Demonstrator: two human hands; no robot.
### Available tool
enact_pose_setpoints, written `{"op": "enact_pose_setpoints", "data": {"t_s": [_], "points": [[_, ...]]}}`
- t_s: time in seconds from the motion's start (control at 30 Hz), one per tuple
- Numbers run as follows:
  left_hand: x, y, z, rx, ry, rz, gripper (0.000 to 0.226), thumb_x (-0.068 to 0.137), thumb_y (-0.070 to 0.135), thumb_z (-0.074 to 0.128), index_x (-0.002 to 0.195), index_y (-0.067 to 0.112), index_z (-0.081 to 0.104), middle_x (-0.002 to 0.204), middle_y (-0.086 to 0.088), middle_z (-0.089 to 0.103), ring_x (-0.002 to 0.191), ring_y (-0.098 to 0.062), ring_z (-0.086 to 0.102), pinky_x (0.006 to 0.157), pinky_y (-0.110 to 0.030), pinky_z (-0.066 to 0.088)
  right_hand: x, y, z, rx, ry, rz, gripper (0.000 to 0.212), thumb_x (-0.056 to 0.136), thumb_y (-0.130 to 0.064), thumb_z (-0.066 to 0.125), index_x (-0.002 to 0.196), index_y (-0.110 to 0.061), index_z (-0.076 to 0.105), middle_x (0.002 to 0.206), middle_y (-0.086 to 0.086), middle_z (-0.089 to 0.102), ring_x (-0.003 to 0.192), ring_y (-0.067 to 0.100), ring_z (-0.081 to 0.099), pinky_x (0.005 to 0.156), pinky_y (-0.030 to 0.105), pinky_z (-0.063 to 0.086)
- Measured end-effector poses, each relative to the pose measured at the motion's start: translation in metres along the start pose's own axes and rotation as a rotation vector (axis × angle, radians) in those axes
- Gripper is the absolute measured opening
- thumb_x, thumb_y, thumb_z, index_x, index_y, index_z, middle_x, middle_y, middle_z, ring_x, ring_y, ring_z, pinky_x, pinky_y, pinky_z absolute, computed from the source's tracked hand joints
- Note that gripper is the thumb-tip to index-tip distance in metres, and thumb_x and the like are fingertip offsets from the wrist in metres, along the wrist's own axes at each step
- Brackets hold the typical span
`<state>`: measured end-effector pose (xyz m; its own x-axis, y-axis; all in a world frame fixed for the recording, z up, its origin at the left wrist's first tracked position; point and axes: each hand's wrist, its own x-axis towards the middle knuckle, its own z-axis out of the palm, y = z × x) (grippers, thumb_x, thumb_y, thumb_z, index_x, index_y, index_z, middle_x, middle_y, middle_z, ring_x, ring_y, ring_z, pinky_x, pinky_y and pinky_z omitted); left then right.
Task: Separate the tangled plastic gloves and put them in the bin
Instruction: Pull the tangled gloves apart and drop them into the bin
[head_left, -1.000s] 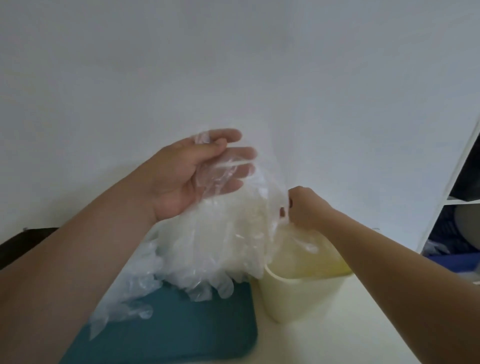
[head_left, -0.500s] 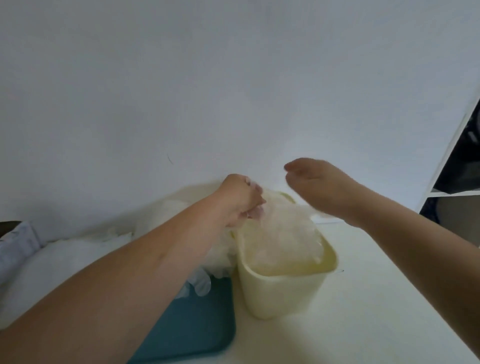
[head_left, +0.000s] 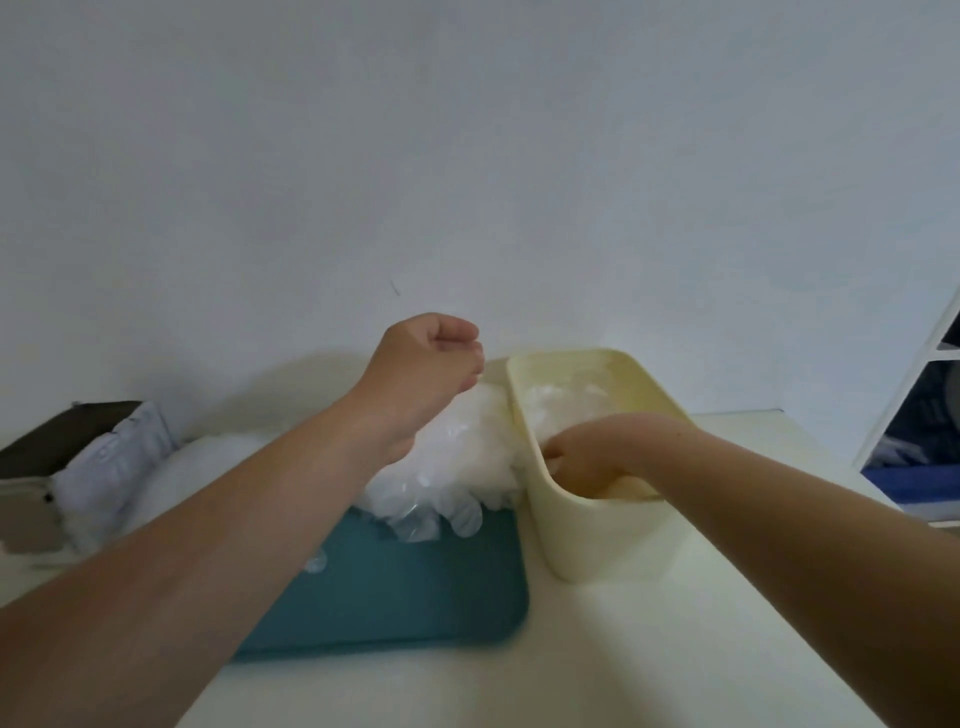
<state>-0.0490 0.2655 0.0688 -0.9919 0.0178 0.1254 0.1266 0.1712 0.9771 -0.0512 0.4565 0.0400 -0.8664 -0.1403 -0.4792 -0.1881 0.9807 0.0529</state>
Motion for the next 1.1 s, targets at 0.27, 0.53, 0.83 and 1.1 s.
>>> {"op": "enact_pose_setpoints", "data": {"t_s": [0.27, 0.53, 0.83, 1.1], "points": [[-0.043, -0.024, -0.061, 0.241, 0.127, 0.119, 0.015, 0.095, 0.016, 0.072, 0.102, 0.028, 0.076, 0.102, 0.014, 0.076, 0.095, -0.001, 0.071, 0.081, -0.015, 0.052, -0.056, -0.044, -0.053, -0.123, 0.334, 0.071, 0.010, 0.096, -0.012, 0.050, 0.092, -0.012, 0.059, 0.089, -0.001, 0.056, 0.082, 0.020, 0.058, 0.074, 0.033, 0.048], [-0.054, -0.094, -0.142, 0.966, 0.150, 0.026, 0.033, 0.099, 0.032, 0.062, 0.132, 0.029, 0.062, 0.152, 0.003, 0.051, 0.142, -0.022, 0.043, 0.119, -0.038, 0.034, -0.017, -0.166, -0.015, 0.450, 0.527, -0.447, 0.044, 0.101, -0.016, 0.047, 0.142, -0.028, 0.058, 0.149, -0.007, 0.055, 0.136, 0.017, 0.051, 0.115, 0.030, 0.039], [-0.057, -0.143, -0.170, 0.855, 0.105, -0.056, 0.056, 0.104, 0.032, 0.056, 0.158, 0.029, 0.040, 0.159, 0.002, 0.047, 0.141, -0.019, 0.048, 0.118, -0.036, 0.039, 0.070, -0.199, 0.038, 0.291, 0.466, -0.302, 0.043, 0.098, -0.038, 0.051, 0.141, -0.032, 0.054, 0.150, 0.000, 0.050, 0.146, 0.032, 0.033, 0.121, 0.043, 0.031], [-0.044, -0.138, -0.190, 0.615, 0.145, -0.036, 0.035, 0.095, 0.028, 0.073, 0.128, 0.037, 0.066, 0.118, 0.020, 0.067, 0.100, 0.000, 0.065, 0.083, -0.021, 0.052, 0.073, -0.182, 0.037, 0.391, 0.541, -0.251, 0.049, 0.094, -0.035, 0.055, 0.141, -0.022, 0.056, 0.140, 0.003, 0.059, 0.134, 0.029, 0.050, 0.110, 0.040, 0.044]]}}
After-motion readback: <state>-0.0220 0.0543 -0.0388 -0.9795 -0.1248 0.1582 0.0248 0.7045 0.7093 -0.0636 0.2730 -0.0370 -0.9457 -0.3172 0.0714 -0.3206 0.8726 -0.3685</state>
